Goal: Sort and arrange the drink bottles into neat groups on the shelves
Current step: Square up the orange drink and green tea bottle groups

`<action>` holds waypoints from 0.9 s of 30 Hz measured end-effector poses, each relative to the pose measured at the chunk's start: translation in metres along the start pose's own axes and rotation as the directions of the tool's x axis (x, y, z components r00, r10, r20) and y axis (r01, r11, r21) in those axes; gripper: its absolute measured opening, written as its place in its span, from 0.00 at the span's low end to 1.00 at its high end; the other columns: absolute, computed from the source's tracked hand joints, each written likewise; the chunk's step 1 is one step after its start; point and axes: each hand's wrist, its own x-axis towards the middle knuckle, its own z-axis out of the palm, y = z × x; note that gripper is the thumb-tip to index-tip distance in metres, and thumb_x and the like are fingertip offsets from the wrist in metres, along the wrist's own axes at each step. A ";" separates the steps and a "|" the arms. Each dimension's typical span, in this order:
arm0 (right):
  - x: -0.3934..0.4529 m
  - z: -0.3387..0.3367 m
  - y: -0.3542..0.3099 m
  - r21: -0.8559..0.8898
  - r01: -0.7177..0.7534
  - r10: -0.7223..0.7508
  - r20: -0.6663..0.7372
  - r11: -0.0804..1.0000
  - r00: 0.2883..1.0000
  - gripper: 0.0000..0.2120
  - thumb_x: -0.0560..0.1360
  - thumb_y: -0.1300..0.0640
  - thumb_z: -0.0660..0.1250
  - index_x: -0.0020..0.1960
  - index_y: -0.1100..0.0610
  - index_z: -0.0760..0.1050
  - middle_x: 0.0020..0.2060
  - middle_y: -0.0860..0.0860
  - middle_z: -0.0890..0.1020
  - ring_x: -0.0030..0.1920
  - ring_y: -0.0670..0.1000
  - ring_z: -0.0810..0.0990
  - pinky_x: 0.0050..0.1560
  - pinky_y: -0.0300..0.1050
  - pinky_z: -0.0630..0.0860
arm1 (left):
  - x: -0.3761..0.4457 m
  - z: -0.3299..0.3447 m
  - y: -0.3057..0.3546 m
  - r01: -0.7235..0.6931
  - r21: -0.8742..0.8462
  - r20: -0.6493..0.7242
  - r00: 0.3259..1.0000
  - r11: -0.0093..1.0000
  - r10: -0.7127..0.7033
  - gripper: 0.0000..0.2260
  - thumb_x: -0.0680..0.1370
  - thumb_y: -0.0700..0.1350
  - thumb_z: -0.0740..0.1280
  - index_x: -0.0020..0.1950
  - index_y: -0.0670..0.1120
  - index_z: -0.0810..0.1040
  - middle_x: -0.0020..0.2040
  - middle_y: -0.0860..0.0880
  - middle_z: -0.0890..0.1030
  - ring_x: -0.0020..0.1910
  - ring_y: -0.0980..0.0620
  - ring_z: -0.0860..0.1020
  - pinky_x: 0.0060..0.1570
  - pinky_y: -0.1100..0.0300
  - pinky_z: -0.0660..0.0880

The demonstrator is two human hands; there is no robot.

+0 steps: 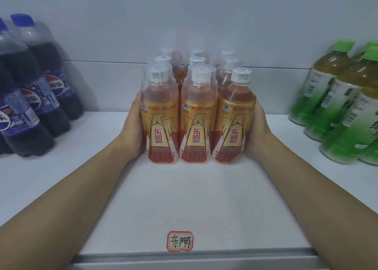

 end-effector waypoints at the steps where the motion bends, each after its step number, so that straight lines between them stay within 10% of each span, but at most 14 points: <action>1: -0.001 0.000 0.000 0.000 -0.001 0.001 0.010 1.000 1.000 0.25 0.83 0.40 0.54 0.57 0.55 0.83 0.56 0.58 0.84 0.63 0.61 0.78 0.72 0.61 0.69 | 0.001 0.001 0.001 0.013 0.018 0.002 1.000 1.000 -0.013 0.29 0.84 0.64 0.48 0.60 0.54 0.86 0.62 0.46 0.84 0.63 0.47 0.82 0.56 0.53 0.81; 12: -0.007 0.007 -0.003 -0.037 -0.003 0.004 0.017 0.999 1.000 0.21 0.81 0.43 0.57 0.52 0.55 0.83 0.52 0.57 0.83 0.61 0.60 0.77 0.74 0.62 0.66 | 0.003 0.000 0.001 -0.007 -0.049 -0.007 1.000 0.999 0.007 0.25 0.84 0.62 0.52 0.64 0.51 0.84 0.66 0.44 0.82 0.66 0.44 0.80 0.58 0.51 0.80; 17: -0.004 0.004 -0.005 0.010 -0.003 0.003 -0.008 1.000 1.000 0.29 0.83 0.40 0.51 0.70 0.58 0.76 0.65 0.61 0.80 0.71 0.64 0.74 0.76 0.65 0.63 | 0.002 0.003 0.001 -0.006 0.010 0.027 1.000 1.000 0.006 0.26 0.85 0.61 0.50 0.65 0.51 0.84 0.66 0.45 0.82 0.66 0.44 0.80 0.59 0.50 0.79; 22: -0.013 0.011 -0.013 -0.182 0.125 -0.149 -0.126 0.975 0.981 0.31 0.84 0.37 0.50 0.76 0.57 0.69 0.71 0.59 0.76 0.72 0.60 0.74 0.76 0.62 0.65 | -0.001 -0.009 0.024 -0.191 0.423 0.098 0.981 0.886 0.165 0.36 0.80 0.68 0.39 0.77 0.51 0.70 0.73 0.48 0.76 0.74 0.47 0.72 0.75 0.38 0.63; 27: -0.045 0.027 -0.034 -0.554 0.418 -0.550 -0.088 0.720 0.830 0.40 0.71 0.23 0.57 0.73 0.48 0.69 0.70 0.50 0.75 0.71 0.50 0.73 0.74 0.57 0.67 | -0.018 -0.017 0.038 -0.221 0.704 0.235 0.969 0.675 0.072 0.47 0.67 0.75 0.70 0.80 0.56 0.61 0.74 0.57 0.74 0.73 0.53 0.72 0.72 0.41 0.68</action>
